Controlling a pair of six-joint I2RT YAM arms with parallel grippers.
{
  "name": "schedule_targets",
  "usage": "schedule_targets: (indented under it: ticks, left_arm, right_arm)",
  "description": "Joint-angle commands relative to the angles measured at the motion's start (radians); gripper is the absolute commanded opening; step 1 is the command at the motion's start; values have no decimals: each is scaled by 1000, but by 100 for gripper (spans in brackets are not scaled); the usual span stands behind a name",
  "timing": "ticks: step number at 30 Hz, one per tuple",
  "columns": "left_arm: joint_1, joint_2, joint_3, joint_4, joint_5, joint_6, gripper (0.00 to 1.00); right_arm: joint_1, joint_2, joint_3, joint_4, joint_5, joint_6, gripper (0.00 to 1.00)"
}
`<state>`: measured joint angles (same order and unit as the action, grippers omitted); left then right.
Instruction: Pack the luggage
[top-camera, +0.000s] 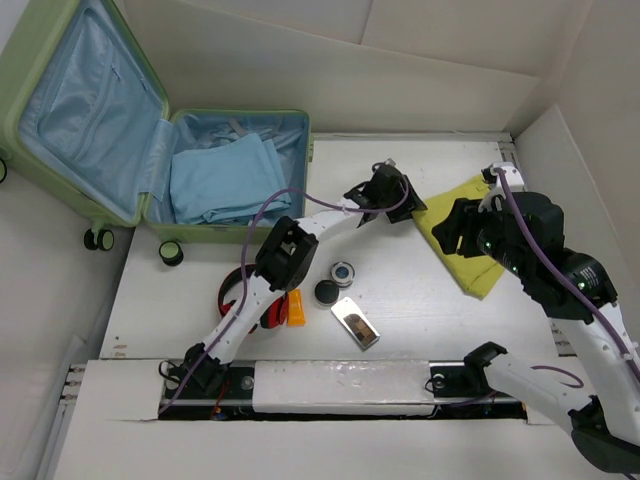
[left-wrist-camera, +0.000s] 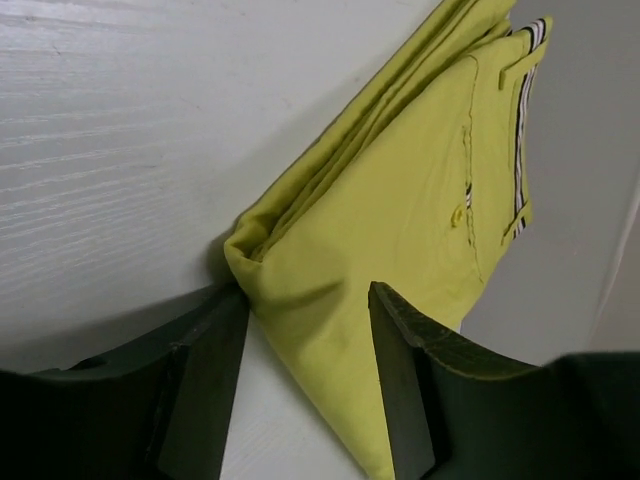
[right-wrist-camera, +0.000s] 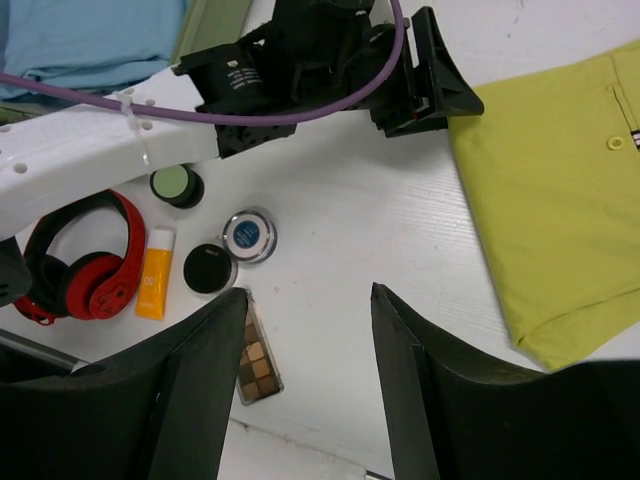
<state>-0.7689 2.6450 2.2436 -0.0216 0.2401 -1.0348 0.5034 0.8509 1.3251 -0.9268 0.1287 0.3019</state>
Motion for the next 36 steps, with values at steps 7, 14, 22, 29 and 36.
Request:
schedule_targets:
  ticks: [7,14,22,29,36]
  left_arm:
    - [12,-11,-21,41,-35,-68,0]
    - [89,-183,-180,29,-108,39,0]
    - [171,-315,-328,-46,-79,145,54]
    - [131,-485,-540,-112,-88,219,61]
    - [22,-499,-611,-141,-99,173,61]
  right_arm:
    - [-8,-16,-3,26,-41,-15,59]
    - [1,-16,-46,49,-69,-15,59]
    - [1,-16,-76,115,-115,-24,59]
    - [1,-16,-99,134,-124,-53,60]
    - [1,-16,-99,134,-115,-83,61]
